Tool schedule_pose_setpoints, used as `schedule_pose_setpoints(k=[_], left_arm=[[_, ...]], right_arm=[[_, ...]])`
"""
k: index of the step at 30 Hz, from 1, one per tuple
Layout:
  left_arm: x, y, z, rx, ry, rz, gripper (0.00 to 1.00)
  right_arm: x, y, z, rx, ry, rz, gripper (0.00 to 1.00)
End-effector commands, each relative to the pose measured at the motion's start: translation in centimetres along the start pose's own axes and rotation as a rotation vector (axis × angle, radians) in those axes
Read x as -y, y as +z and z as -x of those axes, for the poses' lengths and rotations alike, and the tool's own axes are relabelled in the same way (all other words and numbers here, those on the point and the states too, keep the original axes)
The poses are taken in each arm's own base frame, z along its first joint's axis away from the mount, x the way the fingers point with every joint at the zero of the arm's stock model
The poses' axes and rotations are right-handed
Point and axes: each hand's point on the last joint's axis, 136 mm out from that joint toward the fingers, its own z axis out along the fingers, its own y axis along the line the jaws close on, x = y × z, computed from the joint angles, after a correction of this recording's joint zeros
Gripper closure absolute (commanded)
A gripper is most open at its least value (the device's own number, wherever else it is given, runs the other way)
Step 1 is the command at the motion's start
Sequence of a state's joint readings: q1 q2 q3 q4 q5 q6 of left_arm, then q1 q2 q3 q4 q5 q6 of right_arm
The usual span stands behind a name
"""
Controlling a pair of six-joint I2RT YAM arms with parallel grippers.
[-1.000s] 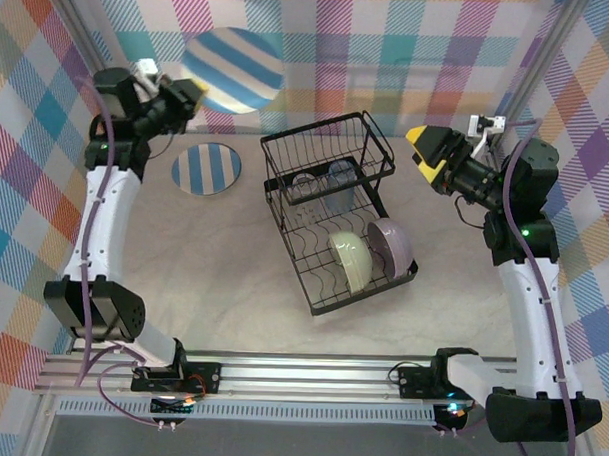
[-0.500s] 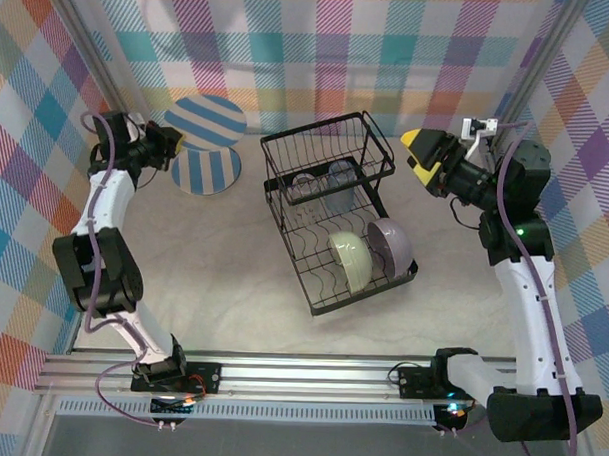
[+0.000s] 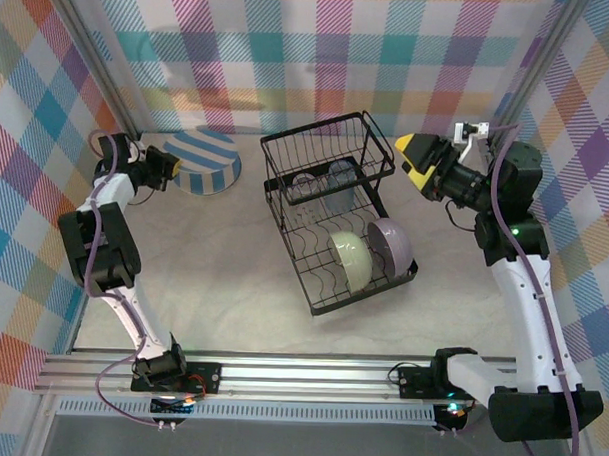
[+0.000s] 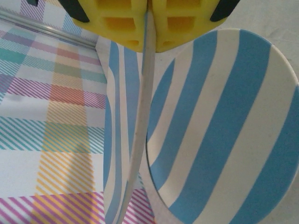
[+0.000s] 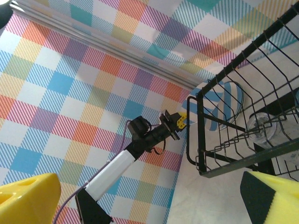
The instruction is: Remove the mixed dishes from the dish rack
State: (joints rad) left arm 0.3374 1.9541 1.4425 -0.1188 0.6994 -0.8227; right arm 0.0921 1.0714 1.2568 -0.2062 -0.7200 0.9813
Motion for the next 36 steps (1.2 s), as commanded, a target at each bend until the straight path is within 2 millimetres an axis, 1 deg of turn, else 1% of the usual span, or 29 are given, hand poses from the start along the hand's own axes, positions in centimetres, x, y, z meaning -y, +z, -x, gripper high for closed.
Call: schedule_pose_setpoints(k=[1, 5, 10, 14, 19, 21, 25, 28, 30, 31, 35, 36], left_arm=[[0.4, 0.4, 0.3, -0.014, 0.058, -0.052, 1.0], [-0.8, 1.3, 0.3, -0.034, 0.057, -0.033, 1.0], [-2.1, 2.1, 0.2, -0.048, 0.042, -0.016, 1.0], [-2.8, 2.5, 0.1, -0.055, 0.04, -0.003, 1.0], [-3.6, 3.1, 0.1, -0.071, 0.028, 0.004, 1.0], [-3.8, 3.2, 0.0, -0.074, 0.029, 0.012, 0.95], [-4.2, 3.1, -0.1, -0.076, 0.028, 0.034, 0.81], [-4.5, 3.0, -0.4, -0.094, 0.026, 0.081, 0.72], [-4.5, 2.9, -0.5, -0.097, 0.042, 0.11, 0.65], [-4.8, 2.7, -0.9, -0.113, 0.028, 0.135, 0.62], [-5.2, 2.4, -1.3, -0.127, 0.033, 0.201, 0.49], [-5.2, 2.4, -1.4, -0.131, 0.041, 0.218, 0.42]], right_arm=[[0.1, -0.4, -1.5, -0.046, -0.018, -0.003, 0.01], [1.0, -1.0, -3.3, -0.095, 0.017, -0.024, 0.01], [2.0, -1.7, -5.0, -0.126, 0.052, -0.048, 0.01], [2.3, -1.9, -5.5, -0.129, 0.062, -0.057, 0.01], [2.3, -1.8, -5.4, -0.129, 0.064, -0.052, 0.01], [2.3, -1.7, -5.4, -0.129, 0.065, -0.051, 0.01], [2.6, -1.7, -5.4, -0.127, 0.066, -0.054, 0.01], [2.6, -1.6, -5.4, -0.124, 0.068, -0.052, 0.01], [2.7, -1.6, -5.4, -0.122, 0.073, -0.05, 0.01], [2.8, -1.5, -5.4, -0.12, 0.075, -0.051, 0.01], [3.1, -1.4, -5.4, -0.122, 0.08, -0.053, 0.01], [3.0, -1.5, -5.5, -0.121, 0.077, -0.052, 0.01]])
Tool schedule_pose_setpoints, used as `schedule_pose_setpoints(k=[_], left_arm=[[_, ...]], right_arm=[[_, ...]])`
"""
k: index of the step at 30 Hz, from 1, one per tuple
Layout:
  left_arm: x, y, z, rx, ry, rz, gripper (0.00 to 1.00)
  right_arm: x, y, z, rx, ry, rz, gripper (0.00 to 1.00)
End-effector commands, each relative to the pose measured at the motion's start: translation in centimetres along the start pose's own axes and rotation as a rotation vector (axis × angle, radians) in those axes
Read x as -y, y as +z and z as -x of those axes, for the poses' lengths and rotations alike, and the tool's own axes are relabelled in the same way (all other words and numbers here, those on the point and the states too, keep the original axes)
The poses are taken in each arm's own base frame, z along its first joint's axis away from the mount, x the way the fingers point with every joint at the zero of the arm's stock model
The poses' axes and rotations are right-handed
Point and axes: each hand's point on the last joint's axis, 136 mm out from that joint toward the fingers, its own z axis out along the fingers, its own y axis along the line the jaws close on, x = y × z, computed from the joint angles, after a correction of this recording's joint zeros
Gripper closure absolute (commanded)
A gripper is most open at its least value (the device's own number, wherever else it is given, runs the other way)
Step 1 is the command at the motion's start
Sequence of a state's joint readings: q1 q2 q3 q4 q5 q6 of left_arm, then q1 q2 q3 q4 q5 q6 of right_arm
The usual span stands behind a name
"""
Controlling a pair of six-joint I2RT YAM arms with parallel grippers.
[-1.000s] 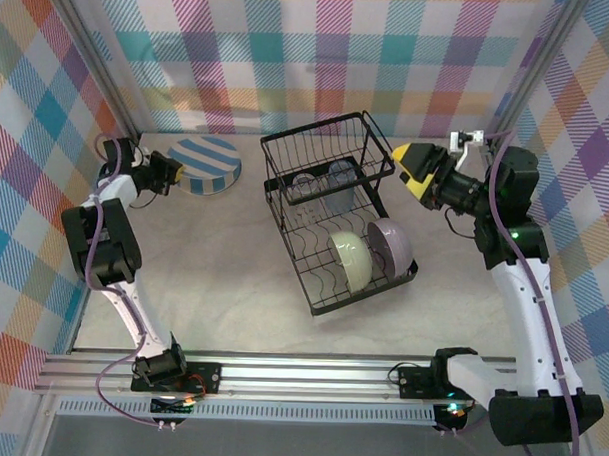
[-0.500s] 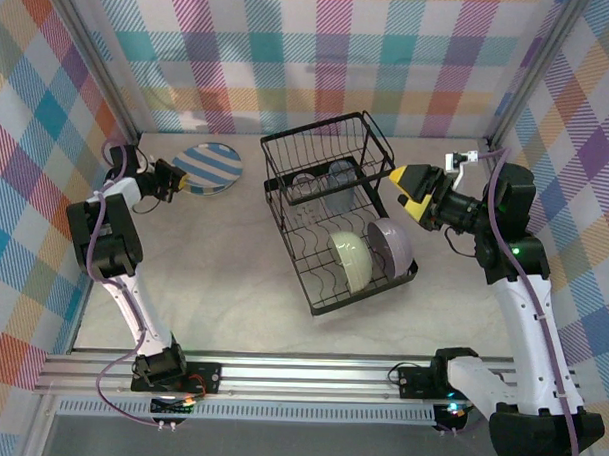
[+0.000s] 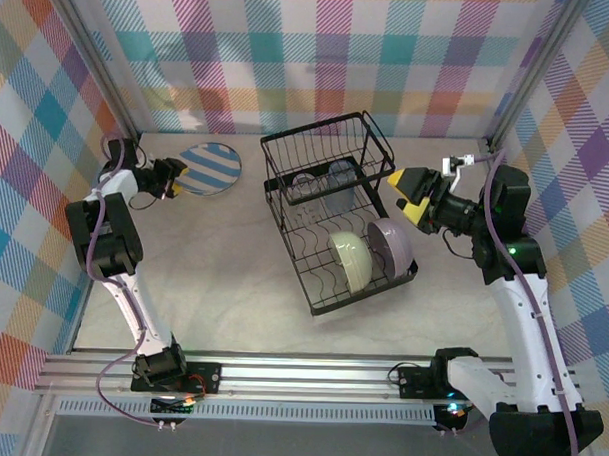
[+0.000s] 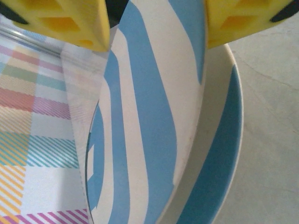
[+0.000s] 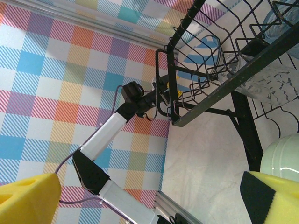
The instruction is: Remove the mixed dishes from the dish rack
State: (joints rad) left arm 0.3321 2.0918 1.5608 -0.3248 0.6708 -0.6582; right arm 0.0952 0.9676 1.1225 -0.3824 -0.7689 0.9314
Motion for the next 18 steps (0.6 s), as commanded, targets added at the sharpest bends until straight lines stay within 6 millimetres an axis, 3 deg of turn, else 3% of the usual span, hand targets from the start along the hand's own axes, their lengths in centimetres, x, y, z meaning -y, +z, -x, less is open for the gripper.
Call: schedule_pose_setpoints(k=[1, 8, 18], left_arm=[[-0.5, -0.1, -0.9, -0.034, 0.023, 0.087, 0.37], [-0.6, 0.0, -1.1, -0.043, 0.036, 0.168, 0.2], [-0.1, 1.0, -1.8, -0.054, 0.063, 0.256, 0.14]], right_arm=[[-0.9, -0.1, -0.1, -0.001, -0.03, 0.032, 0.01], [-0.9, -0.2, -0.3, 0.0, -0.036, 0.032, 0.01], [-0.7, -0.5, -0.6, 0.005, -0.047, 0.017, 0.01]])
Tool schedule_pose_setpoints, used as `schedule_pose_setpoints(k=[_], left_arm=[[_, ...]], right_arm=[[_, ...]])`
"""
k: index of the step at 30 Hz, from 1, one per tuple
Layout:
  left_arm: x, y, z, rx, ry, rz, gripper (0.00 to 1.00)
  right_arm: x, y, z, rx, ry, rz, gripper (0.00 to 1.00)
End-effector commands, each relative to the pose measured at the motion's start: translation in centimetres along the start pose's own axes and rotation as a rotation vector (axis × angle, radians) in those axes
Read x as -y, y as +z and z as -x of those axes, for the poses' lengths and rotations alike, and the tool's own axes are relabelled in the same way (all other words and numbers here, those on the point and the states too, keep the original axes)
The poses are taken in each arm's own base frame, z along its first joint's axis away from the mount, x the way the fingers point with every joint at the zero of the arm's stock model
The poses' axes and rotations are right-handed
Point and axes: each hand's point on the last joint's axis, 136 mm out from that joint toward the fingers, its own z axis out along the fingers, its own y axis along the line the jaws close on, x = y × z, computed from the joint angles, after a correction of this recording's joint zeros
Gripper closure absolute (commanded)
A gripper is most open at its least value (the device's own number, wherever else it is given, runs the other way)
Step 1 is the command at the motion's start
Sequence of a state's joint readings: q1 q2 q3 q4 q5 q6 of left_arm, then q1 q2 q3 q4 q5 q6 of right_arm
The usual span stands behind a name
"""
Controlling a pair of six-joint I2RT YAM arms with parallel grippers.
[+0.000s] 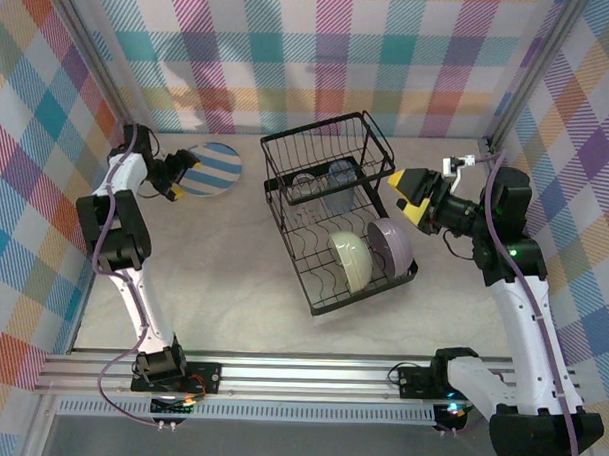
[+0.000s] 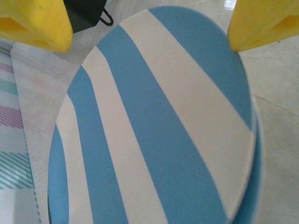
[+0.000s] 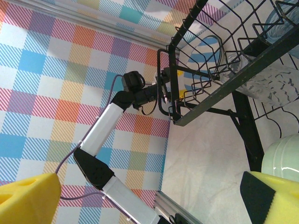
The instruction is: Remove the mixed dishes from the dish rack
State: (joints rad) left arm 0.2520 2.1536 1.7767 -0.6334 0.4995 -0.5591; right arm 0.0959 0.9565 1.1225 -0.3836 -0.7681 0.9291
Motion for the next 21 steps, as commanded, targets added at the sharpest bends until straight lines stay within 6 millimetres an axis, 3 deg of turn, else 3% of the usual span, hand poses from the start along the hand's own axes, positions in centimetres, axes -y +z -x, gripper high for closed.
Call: schedule_pose_setpoints(k=[1, 10, 15, 21], left_arm=[[-0.4, 0.3, -0.3, -0.017, -0.006, 0.046, 0.13], [-1.1, -0.2, -0.3, -0.009, -0.023, 0.102, 0.13], [-1.8, -4.2, -0.1, 0.083, 0.0, 0.209, 0.08], [-0.7, -9.6, -1.7, 0.154, 0.047, 0.216, 0.0]], right_arm=[[-0.4, -0.3, -0.5, 0.0, -0.038, 0.011, 0.01], [0.2, -0.4, -0.6, 0.003, -0.049, -0.017, 0.01], [1.1, -0.6, -0.6, 0.019, -0.06, -0.063, 0.01], [3.4, -1.0, 0.0, 0.079, -0.055, -0.18, 0.01]])
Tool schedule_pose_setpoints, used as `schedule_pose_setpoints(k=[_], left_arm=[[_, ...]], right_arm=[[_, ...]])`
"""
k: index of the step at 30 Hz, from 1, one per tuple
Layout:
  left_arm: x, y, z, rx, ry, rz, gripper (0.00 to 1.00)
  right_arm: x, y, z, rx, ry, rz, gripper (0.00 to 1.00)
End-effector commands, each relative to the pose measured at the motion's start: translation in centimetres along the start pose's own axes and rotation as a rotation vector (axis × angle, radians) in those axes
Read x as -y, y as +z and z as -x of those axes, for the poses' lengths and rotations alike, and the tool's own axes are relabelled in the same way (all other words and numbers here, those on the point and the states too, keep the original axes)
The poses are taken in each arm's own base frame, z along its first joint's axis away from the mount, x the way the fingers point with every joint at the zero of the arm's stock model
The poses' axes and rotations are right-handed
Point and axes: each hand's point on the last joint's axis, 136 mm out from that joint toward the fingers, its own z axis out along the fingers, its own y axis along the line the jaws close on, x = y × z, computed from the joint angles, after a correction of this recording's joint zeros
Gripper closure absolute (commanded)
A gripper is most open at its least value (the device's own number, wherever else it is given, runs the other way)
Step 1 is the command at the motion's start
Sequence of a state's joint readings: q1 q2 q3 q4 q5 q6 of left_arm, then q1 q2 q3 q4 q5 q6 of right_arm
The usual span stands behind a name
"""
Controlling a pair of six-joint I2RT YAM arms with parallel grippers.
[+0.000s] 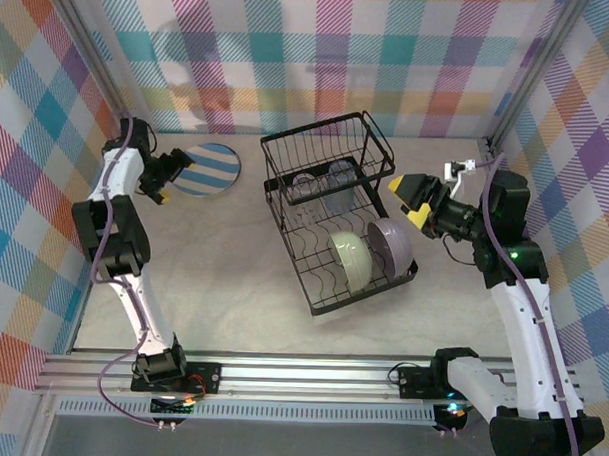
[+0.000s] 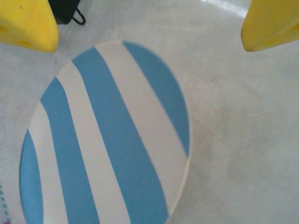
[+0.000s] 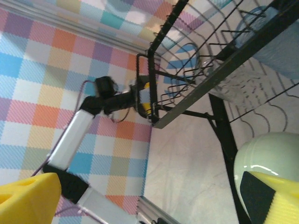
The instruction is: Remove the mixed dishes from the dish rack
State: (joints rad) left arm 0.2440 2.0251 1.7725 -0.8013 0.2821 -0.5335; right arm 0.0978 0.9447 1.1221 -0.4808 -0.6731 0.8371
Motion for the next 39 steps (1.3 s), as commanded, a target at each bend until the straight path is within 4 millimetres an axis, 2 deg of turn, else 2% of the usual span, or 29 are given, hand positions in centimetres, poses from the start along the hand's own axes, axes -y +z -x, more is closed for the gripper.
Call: schedule_pose_setpoints(k=[1, 6, 9, 13, 17, 20, 23, 29, 33, 39], left_arm=[[-0.1, -5.3, -1.1, 0.066, 0.034, 0.011, 0.0], [0.4, -9.2, -4.7, 0.058, 0.088, -0.054, 0.0], [1.0, -11.2, -8.4, 0.046, 0.149, -0.104, 0.0], [1.2, -12.9, -14.9, -0.006, 0.25, -0.155, 0.0], [1.0, -13.2, -22.5, -0.091, 0.382, -0.178, 0.03], [0.5, -13.3, -27.5, -0.146, 0.456, -0.202, 0.07], [0.4, -13.2, -31.3, -0.193, 0.503, -0.243, 0.11], [0.9, -12.2, -36.0, -0.297, 0.563, -0.257, 0.16], [1.9, -11.4, -37.6, -0.317, 0.586, -0.258, 0.19], [3.7, -9.7, -39.2, -0.346, 0.595, -0.258, 0.23]], right_arm=[[1.8, -0.6, 0.2, 0.061, -0.023, -0.101, 0.01], [4.7, -0.9, 1.8, 0.146, 0.012, -0.25, 0.01], [7.2, -1.0, 2.5, 0.188, 0.058, -0.357, 0.01], [10.6, -0.8, 3.2, 0.208, 0.118, -0.479, 0.01], [14.5, -0.5, 3.7, 0.204, 0.221, -0.563, 0.01], [17.1, -0.4, 3.8, 0.199, 0.31, -0.582, 0.0], [19.0, -0.5, 3.7, 0.2, 0.356, -0.611, 0.02], [22.7, -0.6, 1.4, 0.15, 0.443, -0.689, 0.13], [24.5, -0.2, -0.1, 0.123, 0.495, -0.707, 0.27], [26.8, -0.4, -0.6, 0.113, 0.523, -0.756, 0.43]])
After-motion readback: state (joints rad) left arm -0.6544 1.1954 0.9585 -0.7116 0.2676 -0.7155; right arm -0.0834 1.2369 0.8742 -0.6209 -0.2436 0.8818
